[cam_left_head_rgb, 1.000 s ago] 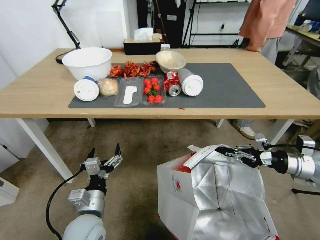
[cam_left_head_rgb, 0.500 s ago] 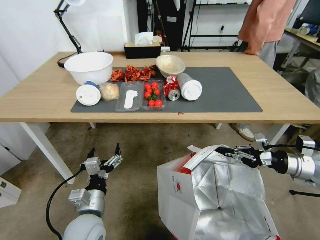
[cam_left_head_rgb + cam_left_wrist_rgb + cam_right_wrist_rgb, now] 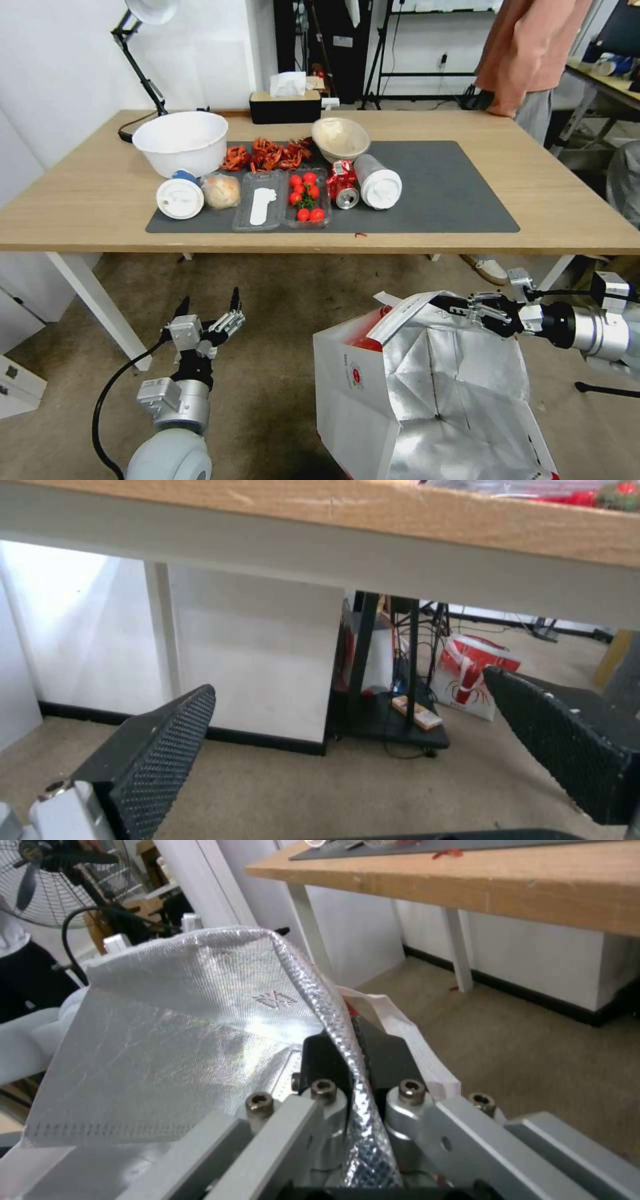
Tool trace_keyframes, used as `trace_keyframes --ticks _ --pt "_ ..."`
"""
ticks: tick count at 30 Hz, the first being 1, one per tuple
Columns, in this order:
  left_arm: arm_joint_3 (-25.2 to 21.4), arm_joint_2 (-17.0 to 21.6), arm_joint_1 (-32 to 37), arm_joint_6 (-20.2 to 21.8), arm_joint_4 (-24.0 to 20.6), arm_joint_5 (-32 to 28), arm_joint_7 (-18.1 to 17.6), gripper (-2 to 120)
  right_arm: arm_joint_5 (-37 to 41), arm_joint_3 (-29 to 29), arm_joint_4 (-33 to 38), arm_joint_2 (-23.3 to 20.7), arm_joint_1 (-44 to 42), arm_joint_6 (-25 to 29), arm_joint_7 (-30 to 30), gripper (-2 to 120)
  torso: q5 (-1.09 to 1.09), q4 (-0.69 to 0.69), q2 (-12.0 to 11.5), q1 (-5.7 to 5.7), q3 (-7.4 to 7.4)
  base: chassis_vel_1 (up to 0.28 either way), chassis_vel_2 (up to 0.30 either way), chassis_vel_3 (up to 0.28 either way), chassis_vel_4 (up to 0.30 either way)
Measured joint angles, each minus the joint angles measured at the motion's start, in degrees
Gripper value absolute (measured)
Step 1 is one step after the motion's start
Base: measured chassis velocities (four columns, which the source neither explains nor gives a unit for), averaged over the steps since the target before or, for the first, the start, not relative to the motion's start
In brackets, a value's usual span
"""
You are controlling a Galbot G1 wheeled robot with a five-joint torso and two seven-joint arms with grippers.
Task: Pick up the food delivery bag from the floor and place it on the table.
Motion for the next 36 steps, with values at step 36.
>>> trace_keyframes --ticks 36 --pt "0.0 0.1 -0.1 0.0 -0.3 -0.1 -0.6 100 -0.1 0.1 1.4 0.7 -1.0 -0.1 -0.8 0 0.0 0.0 9.3 3.89 5.46 0.0 0.0 0.0 0.0"
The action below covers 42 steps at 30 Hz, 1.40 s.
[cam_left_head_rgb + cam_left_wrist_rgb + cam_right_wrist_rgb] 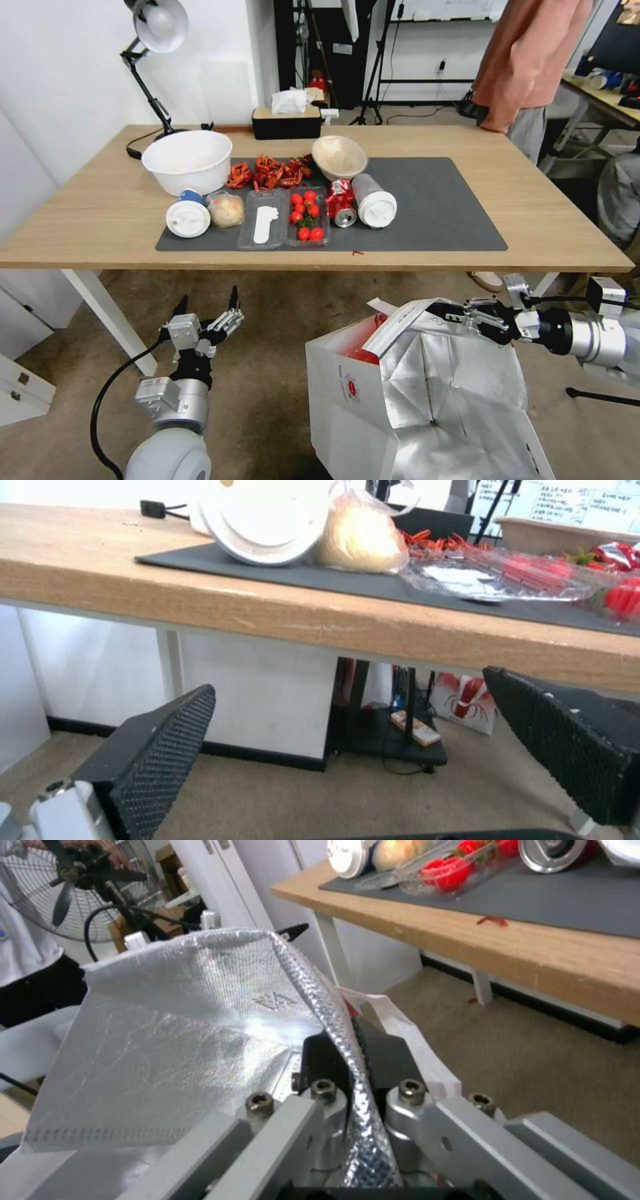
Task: Pick up the food delivery bag from the floor and place it on the table.
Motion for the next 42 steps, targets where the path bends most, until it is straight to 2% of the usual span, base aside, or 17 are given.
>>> trace_keyframes --ticks 42 --pt "0.0 0.0 -0.1 0.0 0.0 0.0 -0.6 100 -0.1 0.0 0.0 0.1 0.1 0.1 -0.2 0 0.0 0.0 11.2 4.84 6.28 0.0 0.0 0.0 0.0"
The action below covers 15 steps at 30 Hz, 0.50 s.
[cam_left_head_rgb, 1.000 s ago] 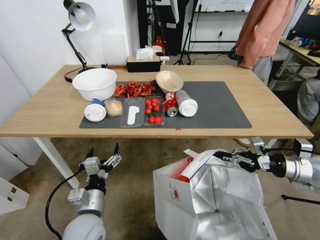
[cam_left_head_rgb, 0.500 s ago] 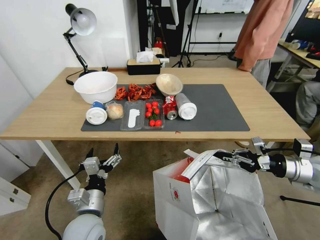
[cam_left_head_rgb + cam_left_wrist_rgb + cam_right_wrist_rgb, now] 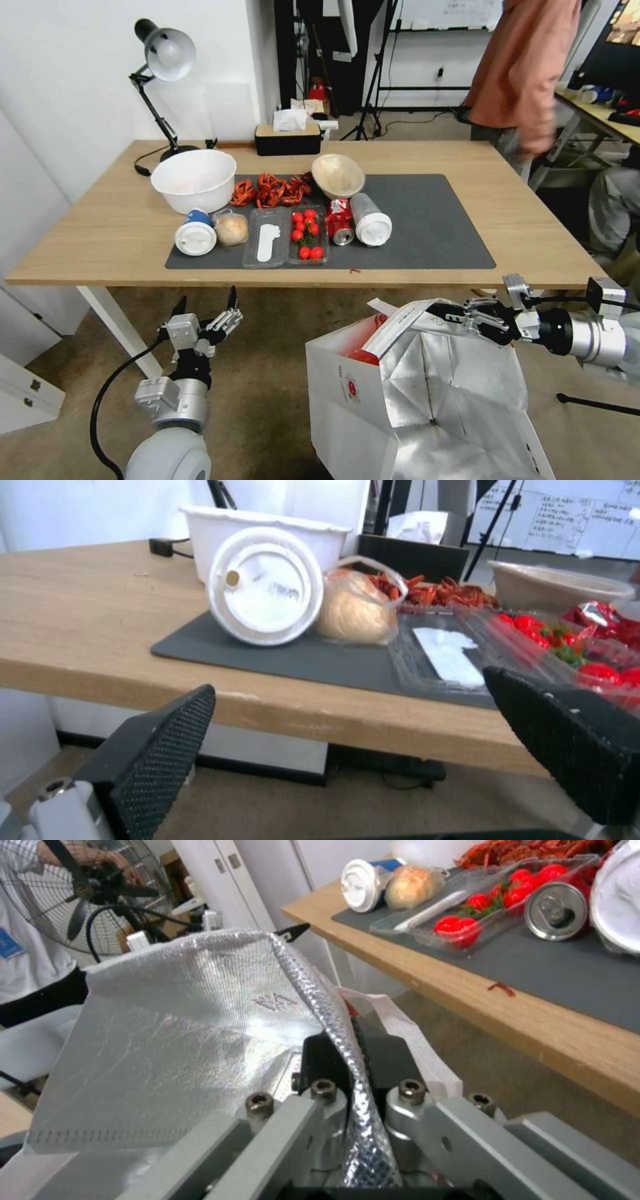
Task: Pick up the food delivery bag from the floor and place it on the table.
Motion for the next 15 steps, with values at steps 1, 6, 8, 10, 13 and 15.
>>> trace_keyframes --ticks 1,6,8,10,13,15 --pt "0.0 0.0 0.0 0.0 0.0 0.0 0.0 100 0.0 0.0 0.0 0.0 0.0 0.0 0.0 0 0.0 0.0 0.4 0.18 0.23 0.0 0.0 0.0 0.0" --pt "-0.1 0.0 0.0 0.0 -0.1 -0.1 -0.2 100 0.0 0.0 0.1 0.0 0.0 0.0 0.1 0 0.0 0.0 1.9 0.86 1.07 0.0 0.0 0.0 0.0" --pt "-0.1 -0.1 0.1 0.0 -0.1 -0.1 -0.2 100 0.0 0.0 0.1 0.0 0.0 0.0 0.1 0 0.0 0.0 2.3 1.04 1.27 0.0 0.0 0.0 0.0" --pt "0.0 -0.1 0.1 -0.2 -0.1 -0.2 -0.6 100 0.0 0.0 0.1 0.1 0.0 0.0 0.1 0 0.0 0.0 3.1 1.39 1.73 0.0 0.0 0.0 0.0" --pt "0.0 -0.2 0.1 -0.3 -0.1 -0.6 -0.8 100 0.0 -0.1 0.1 0.0 0.0 0.1 0.1 0 0.0 0.0 3.6 1.61 2.02 0.0 0.0 0.0 0.0" --pt "0.0 -0.2 0.2 -0.3 -0.1 -0.7 -0.8 100 0.0 -0.1 0.1 0.0 0.0 0.1 0.1 0 0.0 0.0 3.9 1.75 2.19 0.0 0.0 0.0 0.0"
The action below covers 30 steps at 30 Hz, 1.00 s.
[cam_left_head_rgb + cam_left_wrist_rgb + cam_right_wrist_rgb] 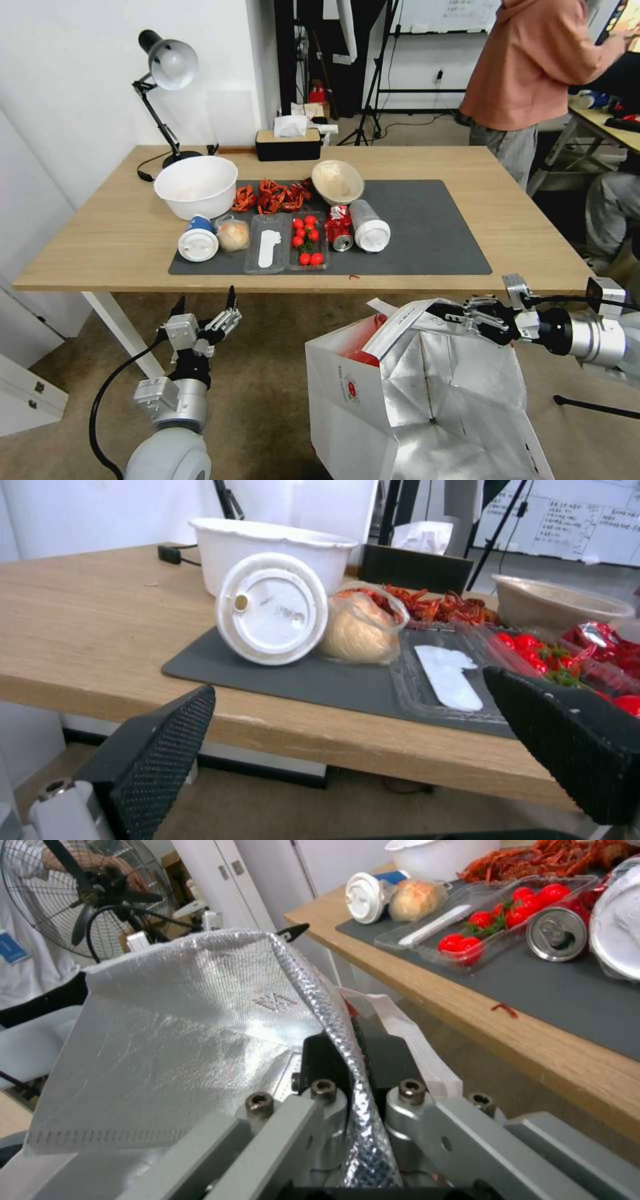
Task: Pick up the food delivery bag from the floor and place it on the table.
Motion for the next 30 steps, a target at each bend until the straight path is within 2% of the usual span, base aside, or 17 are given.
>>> trace_keyframes --ticks 30 --pt "-0.3 0.1 0.1 0.0 -0.5 -0.1 -0.6 100 0.0 -0.3 -0.1 0.3 0.1 -0.1 -0.6 0 0.0 0.0 -0.3 -0.12 -0.16 0.0 0.0 0.0 0.0"
